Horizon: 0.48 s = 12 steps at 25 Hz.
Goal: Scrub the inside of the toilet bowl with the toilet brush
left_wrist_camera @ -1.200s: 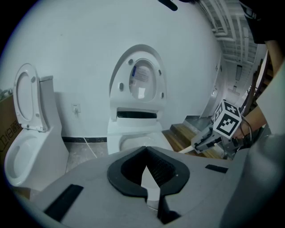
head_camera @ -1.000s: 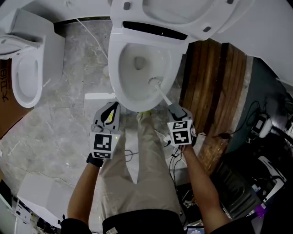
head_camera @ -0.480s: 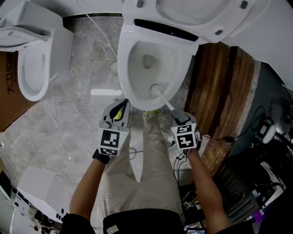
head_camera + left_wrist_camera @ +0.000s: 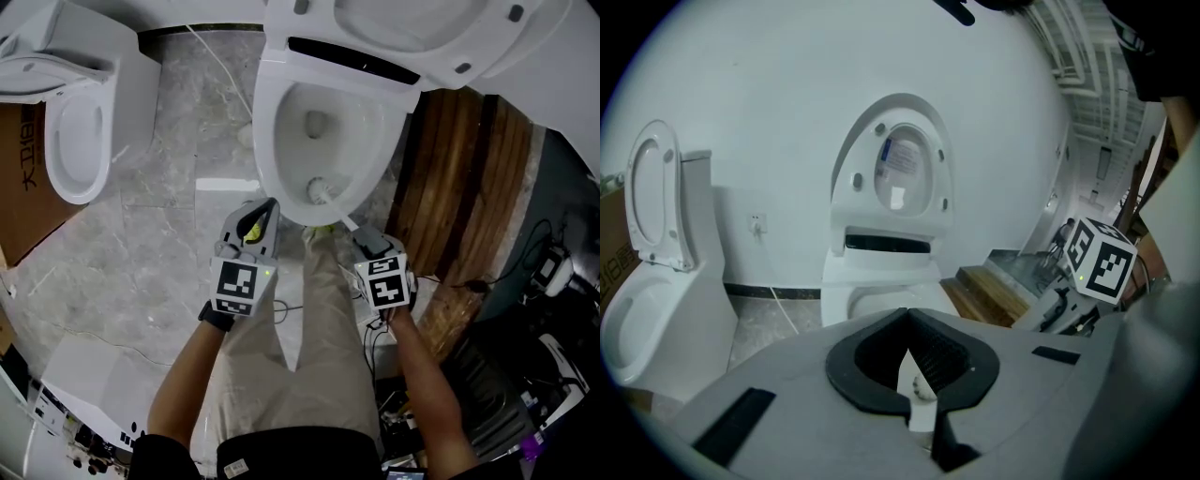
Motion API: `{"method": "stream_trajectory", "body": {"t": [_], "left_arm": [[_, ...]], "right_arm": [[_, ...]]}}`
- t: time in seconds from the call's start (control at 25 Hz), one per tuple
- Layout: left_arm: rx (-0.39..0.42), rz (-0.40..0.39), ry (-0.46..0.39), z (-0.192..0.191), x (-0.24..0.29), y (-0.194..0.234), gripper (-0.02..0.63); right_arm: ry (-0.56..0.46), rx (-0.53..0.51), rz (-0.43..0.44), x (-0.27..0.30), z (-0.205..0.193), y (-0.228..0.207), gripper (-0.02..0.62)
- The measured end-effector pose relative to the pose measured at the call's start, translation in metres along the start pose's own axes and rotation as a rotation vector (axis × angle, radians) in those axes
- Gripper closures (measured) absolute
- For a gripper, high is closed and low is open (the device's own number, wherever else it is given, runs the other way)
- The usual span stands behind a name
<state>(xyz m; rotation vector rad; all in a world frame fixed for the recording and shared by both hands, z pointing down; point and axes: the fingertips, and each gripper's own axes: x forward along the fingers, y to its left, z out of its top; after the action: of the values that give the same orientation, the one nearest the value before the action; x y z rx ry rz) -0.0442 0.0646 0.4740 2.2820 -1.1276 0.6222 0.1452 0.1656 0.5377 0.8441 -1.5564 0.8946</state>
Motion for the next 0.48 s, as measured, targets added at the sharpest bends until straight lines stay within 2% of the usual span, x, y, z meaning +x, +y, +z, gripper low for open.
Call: {"method": "stream_trajectory", "body": {"t": [0.28,0.48], "left_arm": [[-0.008,0.004,0.002,-0.002,0.003,0.005,0.588],[-0.006,-0.010,0.006,-0.003,0.004,0.003,0.588]], "right_arm": [[-0.004,0.042,0.044,0.008,0.005,0.008,0.440],[-0.023,0.093,0.129,0.011,0.011,0.013,0.440]]}}
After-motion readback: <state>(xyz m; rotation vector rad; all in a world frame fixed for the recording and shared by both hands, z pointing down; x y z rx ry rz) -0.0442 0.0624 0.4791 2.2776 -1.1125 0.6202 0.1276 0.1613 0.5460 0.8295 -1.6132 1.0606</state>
